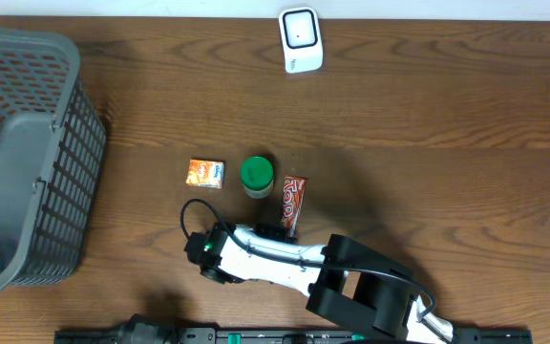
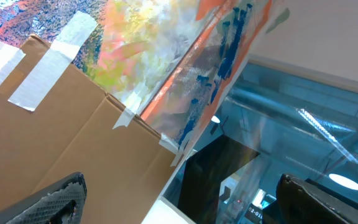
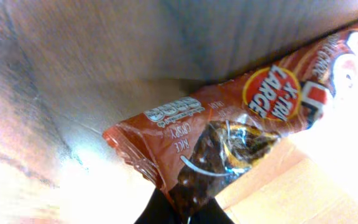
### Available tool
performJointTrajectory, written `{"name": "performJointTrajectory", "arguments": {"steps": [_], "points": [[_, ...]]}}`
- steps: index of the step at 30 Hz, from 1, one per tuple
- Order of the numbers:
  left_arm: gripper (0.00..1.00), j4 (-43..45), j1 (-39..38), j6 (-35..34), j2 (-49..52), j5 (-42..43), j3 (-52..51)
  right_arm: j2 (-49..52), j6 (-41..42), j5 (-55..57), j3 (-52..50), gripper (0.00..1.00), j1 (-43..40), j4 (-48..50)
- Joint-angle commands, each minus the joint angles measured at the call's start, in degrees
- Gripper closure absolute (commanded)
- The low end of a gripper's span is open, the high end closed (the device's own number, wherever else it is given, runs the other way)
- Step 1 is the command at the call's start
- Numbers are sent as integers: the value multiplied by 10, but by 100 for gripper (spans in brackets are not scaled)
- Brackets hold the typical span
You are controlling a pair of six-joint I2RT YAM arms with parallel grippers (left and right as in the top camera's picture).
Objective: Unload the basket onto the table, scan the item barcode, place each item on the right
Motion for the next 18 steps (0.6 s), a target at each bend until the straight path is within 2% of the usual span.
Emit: {"name": "performJointTrajectory", "arguments": {"steps": [1,9,18], "points": [[2,2,0,10,-4,-3,-1,-11,13,14,52,99,0,-17],[2,2,0,10,-4,-3,-1,-52,17,-4,133,99,-27,-52],[2,2,0,10,-4,-3,-1,-132,5,-244,144,99,-111,-78]]}}
